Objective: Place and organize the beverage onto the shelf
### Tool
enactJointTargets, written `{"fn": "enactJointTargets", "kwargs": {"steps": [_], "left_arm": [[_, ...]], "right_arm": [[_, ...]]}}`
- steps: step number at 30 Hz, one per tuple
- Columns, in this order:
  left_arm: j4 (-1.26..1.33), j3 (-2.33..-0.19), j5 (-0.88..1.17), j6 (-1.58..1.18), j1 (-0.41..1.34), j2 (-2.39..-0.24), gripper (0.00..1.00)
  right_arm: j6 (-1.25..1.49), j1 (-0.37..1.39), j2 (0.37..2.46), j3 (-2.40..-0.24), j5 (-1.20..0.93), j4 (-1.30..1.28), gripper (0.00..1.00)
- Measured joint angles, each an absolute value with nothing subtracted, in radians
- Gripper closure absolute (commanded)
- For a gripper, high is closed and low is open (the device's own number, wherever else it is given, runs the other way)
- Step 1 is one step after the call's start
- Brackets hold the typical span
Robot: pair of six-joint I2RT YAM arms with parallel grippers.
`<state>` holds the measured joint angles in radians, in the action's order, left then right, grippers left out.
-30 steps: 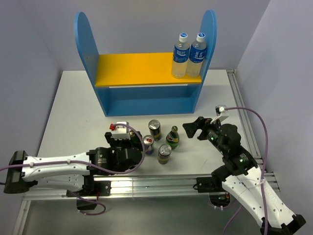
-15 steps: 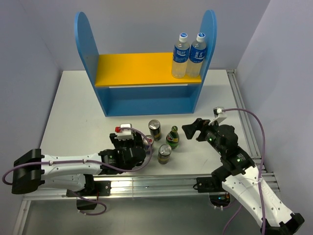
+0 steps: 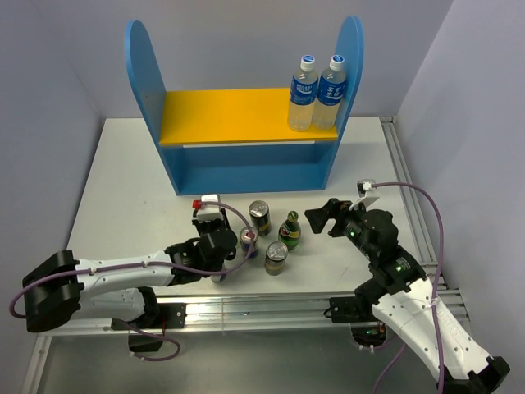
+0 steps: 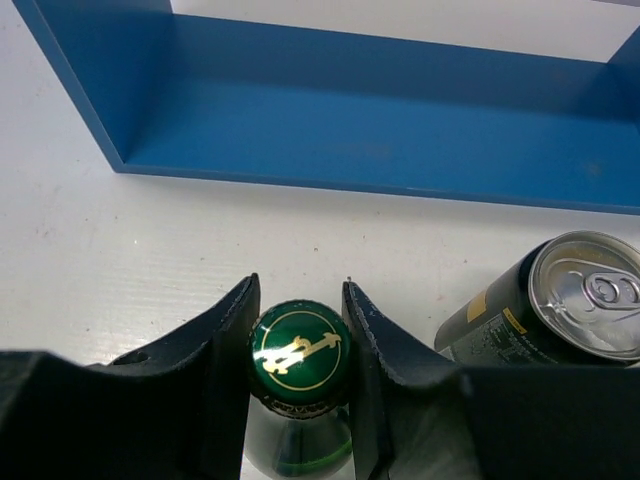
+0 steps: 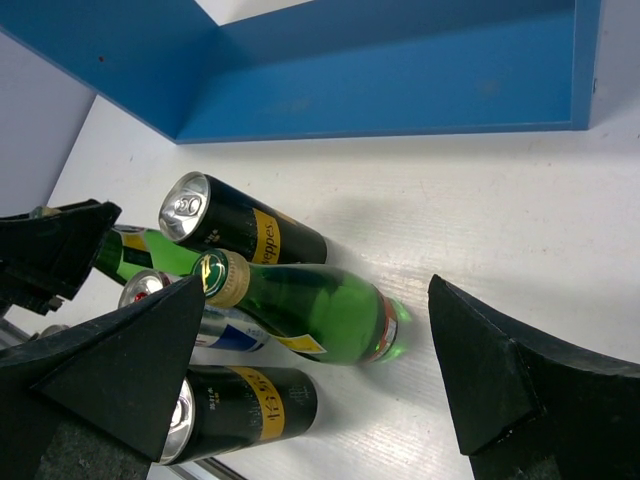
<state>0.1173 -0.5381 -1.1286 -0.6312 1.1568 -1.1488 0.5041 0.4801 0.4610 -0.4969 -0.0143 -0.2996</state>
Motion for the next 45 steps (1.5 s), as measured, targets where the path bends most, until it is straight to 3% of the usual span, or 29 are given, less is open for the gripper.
{"fn": "enactJointTargets", "kwargs": {"steps": [15,25,34,45], "left_arm": [[-0.088,-0.756,-1.039,-0.482,1.095,-1.186,1.0],[-0.2,-1.182,-0.935,-0.255,0.915,-1.195,1.0],[-0.307,-1.658,-0.865,-0.093,0.793,-1.352,1.0],[-0.442,-1.964,-0.753,-0.043,0.61,-1.53,1.0]], "right_arm": [[0.5,0.48,0.459,-0.49,0.0,-0.299,0.0],[0.5,0.48,0.443,-0.483,0.01,-0.301,0.0],[0.5,0.48,0.44,-0.481,0.011,-0.3,0.0],[0.5,0.48,0.426,-0.47,0.007,-0.3,0.0]]}}
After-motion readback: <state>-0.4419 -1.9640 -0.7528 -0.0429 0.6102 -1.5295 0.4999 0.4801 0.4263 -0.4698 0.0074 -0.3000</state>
